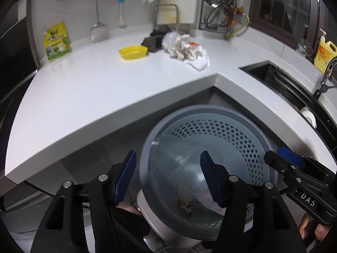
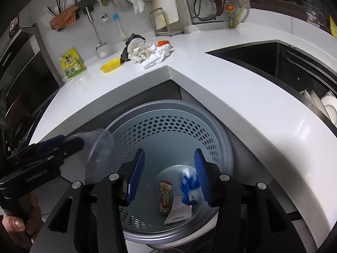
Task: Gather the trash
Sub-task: 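Open the right tool to drop the strap while the left releases the cup into the bin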
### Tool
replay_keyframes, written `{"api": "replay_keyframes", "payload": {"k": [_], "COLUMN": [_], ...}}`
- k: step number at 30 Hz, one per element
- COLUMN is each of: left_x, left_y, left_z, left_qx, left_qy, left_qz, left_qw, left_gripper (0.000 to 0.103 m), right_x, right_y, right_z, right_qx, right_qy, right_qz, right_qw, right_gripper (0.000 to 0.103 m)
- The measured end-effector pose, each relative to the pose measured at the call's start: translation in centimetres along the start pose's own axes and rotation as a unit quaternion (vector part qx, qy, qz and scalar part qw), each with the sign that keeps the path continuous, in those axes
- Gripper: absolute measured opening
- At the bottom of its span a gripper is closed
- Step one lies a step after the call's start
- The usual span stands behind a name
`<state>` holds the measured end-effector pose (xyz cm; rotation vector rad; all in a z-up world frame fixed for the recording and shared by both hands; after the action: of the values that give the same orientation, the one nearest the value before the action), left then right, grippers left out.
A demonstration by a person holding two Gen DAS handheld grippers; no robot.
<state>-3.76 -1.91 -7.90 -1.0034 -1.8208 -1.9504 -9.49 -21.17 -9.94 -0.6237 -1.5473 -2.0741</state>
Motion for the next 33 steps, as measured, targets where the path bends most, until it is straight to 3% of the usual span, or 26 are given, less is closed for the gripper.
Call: {"api": "replay_keyframes", "payload": {"k": [17,20,28,33], "left_x": [1.4,1.5,1.9,2.3], "left_y": [0.7,0.8,1.7,3.1], "left_z": [1.2,1.6,3.0,3.9], "left_qx": [0.019,0.022,0.030,0.030], "left_qy": [0.006,0.009,0.029,0.048], "left_qz": [-0.023,-0.028,-0.046,-0.071], "left_qw": [0.9995,0.9993,0.9981,0.9959], "left_gripper": [0.080,0.087,0.090,0.094], "right_x": [1.3,1.1,0.2,0.1], "right_y": [0.6,0.5,1.2,3.0], "right_z": [0.5,0.6,0.9,1.3], "right_qx": [0.004,0.006,0.004,0.015], "right_qy": [0.001,0.002,0.017,0.020], "right_qz": [-0.030,-0.029,-0.026,-0.046], "right_qw": [1.000,1.000,1.000,0.999], "right_gripper": [0.056,0.056,0.059,0.062]}}
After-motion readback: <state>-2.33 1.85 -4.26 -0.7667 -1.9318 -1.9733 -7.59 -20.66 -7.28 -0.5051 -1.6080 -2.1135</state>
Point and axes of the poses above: each gripper's, at about its wrist camera, not at the fingertips, and x roughly against the way its jaws point, z to its left, y to its top, the point moved 1 cm from there along -x, roughly the way its jaws point, and after that the axes turned 6 degrees about -z, right-handed, at the moved point
